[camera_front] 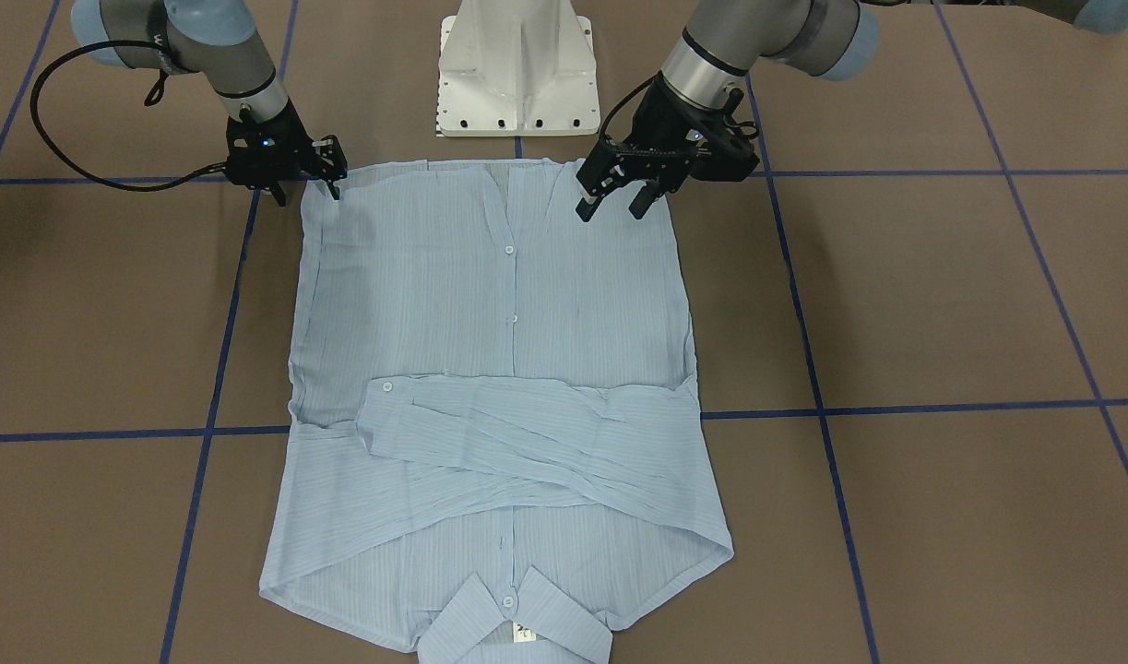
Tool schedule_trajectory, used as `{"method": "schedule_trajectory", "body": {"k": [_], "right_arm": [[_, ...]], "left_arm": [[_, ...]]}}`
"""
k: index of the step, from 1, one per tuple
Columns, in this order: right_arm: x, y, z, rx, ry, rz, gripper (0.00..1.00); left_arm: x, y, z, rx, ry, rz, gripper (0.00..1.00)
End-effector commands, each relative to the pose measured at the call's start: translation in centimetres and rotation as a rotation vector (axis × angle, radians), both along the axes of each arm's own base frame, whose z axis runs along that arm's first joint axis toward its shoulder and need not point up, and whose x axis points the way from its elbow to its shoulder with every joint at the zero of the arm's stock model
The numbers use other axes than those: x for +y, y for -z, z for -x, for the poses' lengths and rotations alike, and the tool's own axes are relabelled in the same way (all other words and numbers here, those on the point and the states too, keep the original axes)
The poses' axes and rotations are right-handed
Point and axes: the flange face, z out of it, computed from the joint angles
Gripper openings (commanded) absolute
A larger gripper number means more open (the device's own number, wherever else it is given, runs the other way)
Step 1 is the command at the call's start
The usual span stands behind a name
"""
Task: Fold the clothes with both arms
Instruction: 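Move both grippers down to the shirt hem corners nearest the robot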
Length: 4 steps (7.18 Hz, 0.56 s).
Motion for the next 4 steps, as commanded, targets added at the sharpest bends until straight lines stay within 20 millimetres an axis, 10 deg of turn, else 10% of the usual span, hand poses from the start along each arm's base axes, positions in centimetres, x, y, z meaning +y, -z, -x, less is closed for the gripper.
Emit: {"method": "schedule_trajectory", "body": {"k": [1, 2, 4], "right_arm": [[0.61, -0.12, 0.3, 0.01, 0.014, 0.003, 0.58], [0.59, -0.19, 0.23, 0.011, 0.015, 0.005, 0.5], [0.56, -0.19, 0.14, 0.011, 0.016, 0.005, 0.0]], "left_arm": [[-0.01, -0.01, -0.02, 0.0, 0.0, 0.0, 0.93], [-0.01, -0.09, -0.01, -0.002, 0.0, 0.001, 0.91], [-0.01, -0.09, -0.01, -0.002, 0.0, 0.001, 0.87]]}}
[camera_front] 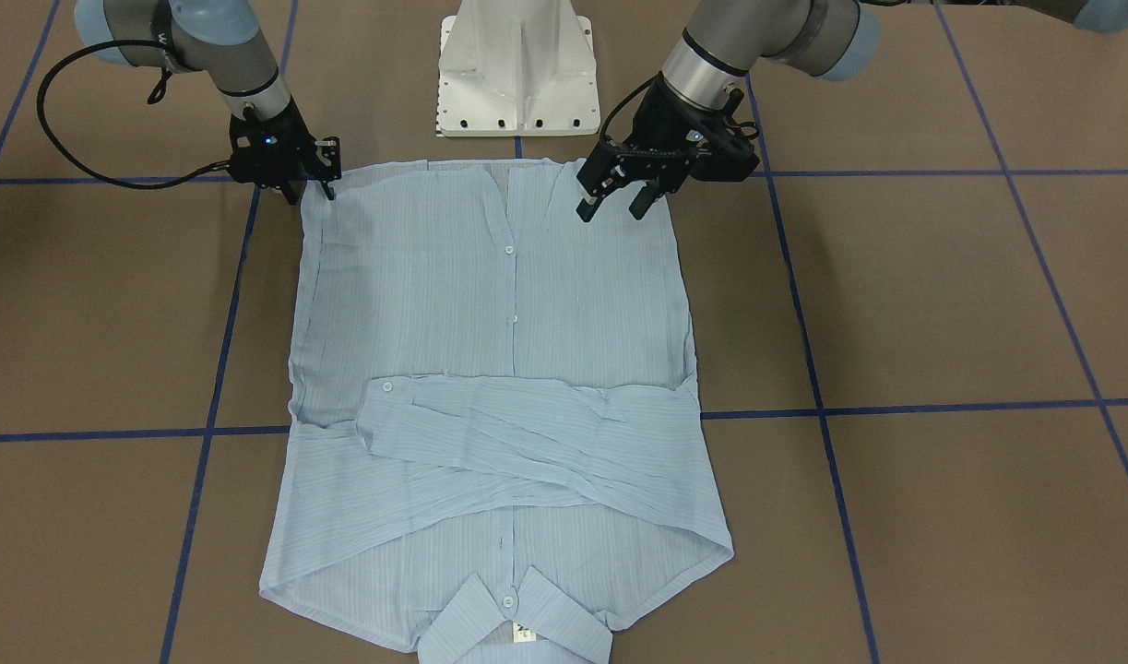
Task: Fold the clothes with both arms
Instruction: 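Move both grippers down to the shirt hem corners nearest the robot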
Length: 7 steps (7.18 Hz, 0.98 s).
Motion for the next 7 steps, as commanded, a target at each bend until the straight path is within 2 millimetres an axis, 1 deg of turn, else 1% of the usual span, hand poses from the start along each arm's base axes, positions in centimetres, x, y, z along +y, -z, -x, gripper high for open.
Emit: {"method": "schedule_trajectory", "body": {"k": [1, 4, 5, 6, 7], "right_arm": [[0.0, 0.2, -0.2, -0.004, -0.001, -0.001, 0.0], [0.0, 1.7, -0.8, -0.033, -0.003, -0.007, 0.0], [0.0, 2.1, -0.8, -0.04, -0.003, -0.009, 0.0], [-0.2, 2.4, -0.9, -0.047, -0.008, -0.013, 0.0], [-0.2, 2.9, -1.0, -0.055, -0.016, -0.02, 0.0]], "left_arm": [[0.0, 0.0, 0.0, -0.002, 0.0, 0.001, 0.85], [0.0, -0.3, -0.1, -0.009, -0.001, 0.006, 0.79], [0.0, -1.0, 0.0, -0.024, -0.001, 0.014, 0.79], [0.3, -3.3, 0.2, -0.06, -0.004, 0.034, 0.79], [3.9, -5.5, -1.5, -0.097, -0.074, 0.049, 0.8]]}}
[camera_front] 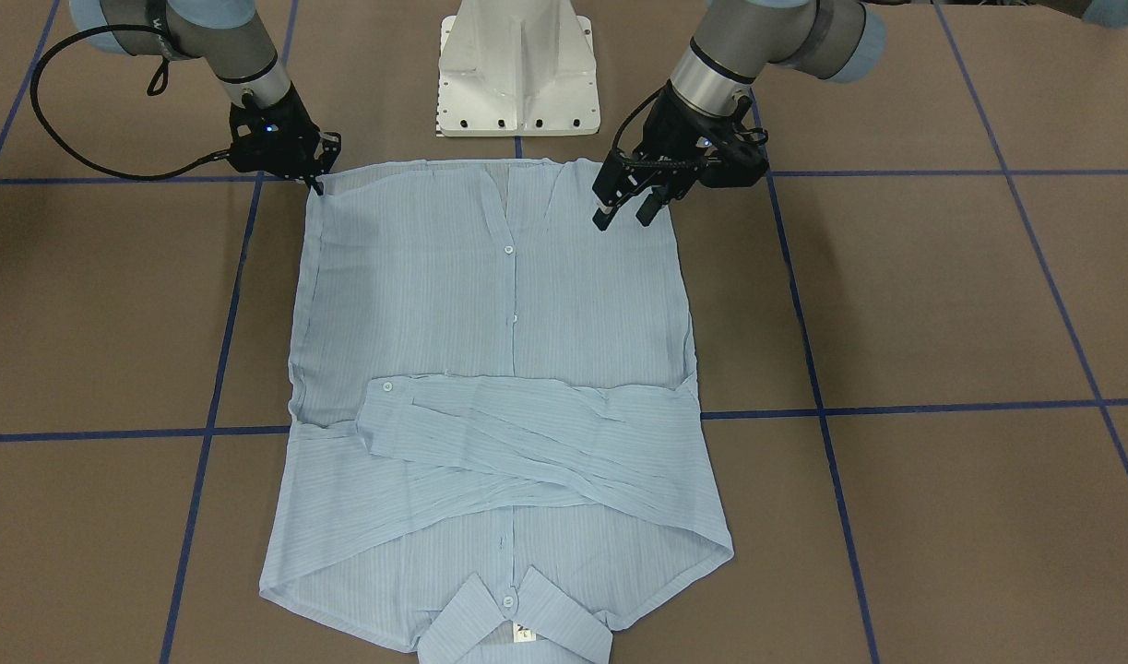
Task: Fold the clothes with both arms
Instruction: 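Move both grippers down to the shirt hem corners nearest the robot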
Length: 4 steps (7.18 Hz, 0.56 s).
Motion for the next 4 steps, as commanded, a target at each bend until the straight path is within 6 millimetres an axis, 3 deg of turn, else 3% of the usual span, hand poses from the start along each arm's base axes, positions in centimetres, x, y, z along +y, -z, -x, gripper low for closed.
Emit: {"method": "schedule_trajectory", "body": {"k": [1, 2, 4], "right_arm": [[-0.1, 0.7, -0.2, -0.013, -0.009, -0.009, 0.0], [-0.1, 0.8, -0.1, -0.015, -0.009, -0.009, 0.0], [-0.2, 1.0, -0.1, -0.018, -0.012, -0.011, 0.0]], "left_arm": [[7.0, -4.7, -3.5, -0.096, -0.134, 0.039, 0.84], [10.4, -6.1, -5.0, -0.148, -0.202, 0.058, 0.87], [13.2, -6.1, -5.3, -0.286, -0.239, 0.096, 0.87]]}}
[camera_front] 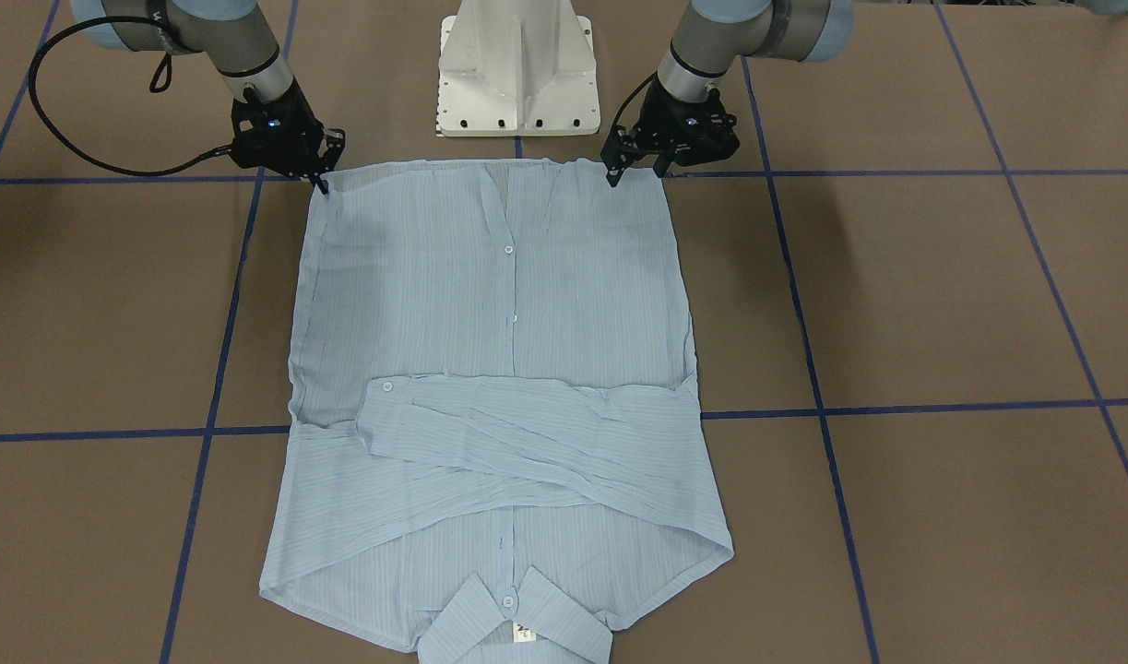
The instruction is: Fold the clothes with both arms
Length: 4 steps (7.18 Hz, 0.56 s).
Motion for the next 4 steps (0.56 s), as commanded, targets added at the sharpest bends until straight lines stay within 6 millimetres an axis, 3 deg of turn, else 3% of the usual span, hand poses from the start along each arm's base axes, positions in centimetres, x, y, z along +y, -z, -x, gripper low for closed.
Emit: {"method": "schedule_trajectory", "body": {"k": [1, 4], "right_arm": [[-0.1, 0.2, -0.1, -0.003, -0.003, -0.001, 0.0], [-0.3, 0.1, -0.2, -0.002, -0.006, 0.001, 0.0]], "left_arm": [[1.9, -0.5, -0.1, -0.1, -0.028, 0.019, 0.87], [1.6, -2.3, -1.6, -0.145, -0.011, 0.003, 0.86]]}}
